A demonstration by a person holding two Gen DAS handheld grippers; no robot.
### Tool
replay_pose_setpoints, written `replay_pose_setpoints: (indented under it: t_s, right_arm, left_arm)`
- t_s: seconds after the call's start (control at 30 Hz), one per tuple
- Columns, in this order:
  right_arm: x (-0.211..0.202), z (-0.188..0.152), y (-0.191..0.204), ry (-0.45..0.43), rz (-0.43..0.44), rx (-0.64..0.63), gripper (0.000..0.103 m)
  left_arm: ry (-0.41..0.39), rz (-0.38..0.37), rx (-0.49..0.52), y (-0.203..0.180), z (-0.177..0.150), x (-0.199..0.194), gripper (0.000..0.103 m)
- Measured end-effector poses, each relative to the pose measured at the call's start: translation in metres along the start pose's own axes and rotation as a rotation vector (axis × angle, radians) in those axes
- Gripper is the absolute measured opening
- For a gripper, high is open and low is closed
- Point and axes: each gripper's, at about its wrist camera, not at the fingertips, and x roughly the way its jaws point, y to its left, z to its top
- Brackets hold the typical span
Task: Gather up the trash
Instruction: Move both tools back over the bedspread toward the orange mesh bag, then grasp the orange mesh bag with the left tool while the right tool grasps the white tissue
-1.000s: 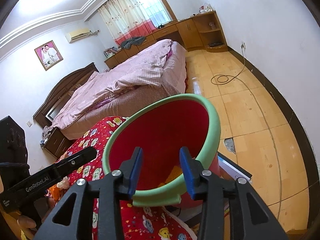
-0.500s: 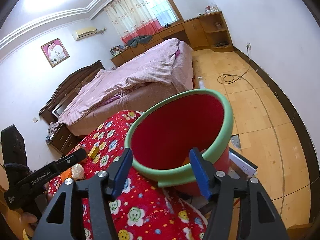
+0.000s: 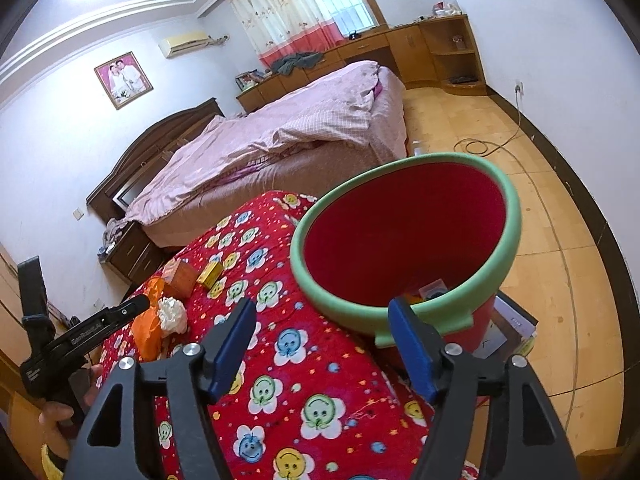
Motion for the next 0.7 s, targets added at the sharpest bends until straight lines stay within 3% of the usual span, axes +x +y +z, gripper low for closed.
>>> replay_pose_setpoints:
  t_s: [0.3, 0.7]
  right_arm:
    - [0.013, -0.005, 0.01, 0.037, -0.013, -0.016, 0.072]
    - [0.031, -0.008, 0.017, 0.075, -0.011, -0.026, 0.072]
  left_arm:
    - [0.062, 0.103, -0.074, 0.044, -0.004, 0.03, 0.066]
    - [0.138, 0.149, -0.171, 0.071, -0.016, 0.056, 0.067]
